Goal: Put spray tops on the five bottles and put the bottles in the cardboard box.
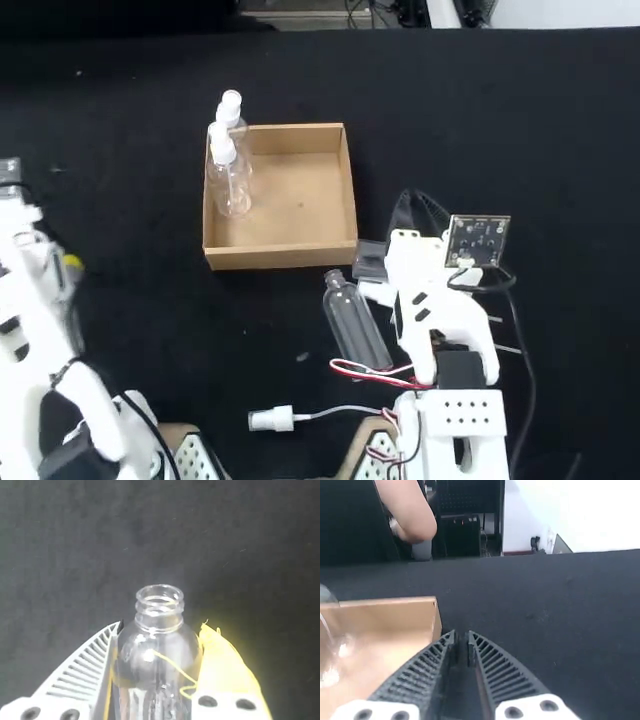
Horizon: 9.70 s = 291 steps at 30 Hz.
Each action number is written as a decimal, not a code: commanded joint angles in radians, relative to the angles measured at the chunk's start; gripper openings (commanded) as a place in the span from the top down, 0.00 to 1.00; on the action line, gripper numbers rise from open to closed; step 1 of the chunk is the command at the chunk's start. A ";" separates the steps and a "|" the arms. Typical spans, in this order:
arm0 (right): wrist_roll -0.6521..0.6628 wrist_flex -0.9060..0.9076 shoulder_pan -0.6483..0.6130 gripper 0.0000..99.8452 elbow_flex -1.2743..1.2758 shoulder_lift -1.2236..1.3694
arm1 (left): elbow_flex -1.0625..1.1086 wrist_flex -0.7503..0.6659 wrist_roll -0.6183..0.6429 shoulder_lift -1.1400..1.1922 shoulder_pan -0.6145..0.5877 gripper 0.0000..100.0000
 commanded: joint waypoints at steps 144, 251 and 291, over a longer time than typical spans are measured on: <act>0.038 0.764 -0.552 0.99 -1.736 0.507 | 0.943 -1.343 0.559 -0.637 0.305 0.97; 0.046 -0.267 -0.733 0.99 -1.029 0.644 | 0.946 -0.853 0.354 -1.208 0.869 0.97; 0.046 -0.324 -0.740 0.99 -0.960 0.680 | 0.946 -0.855 0.351 -1.208 0.863 0.97</act>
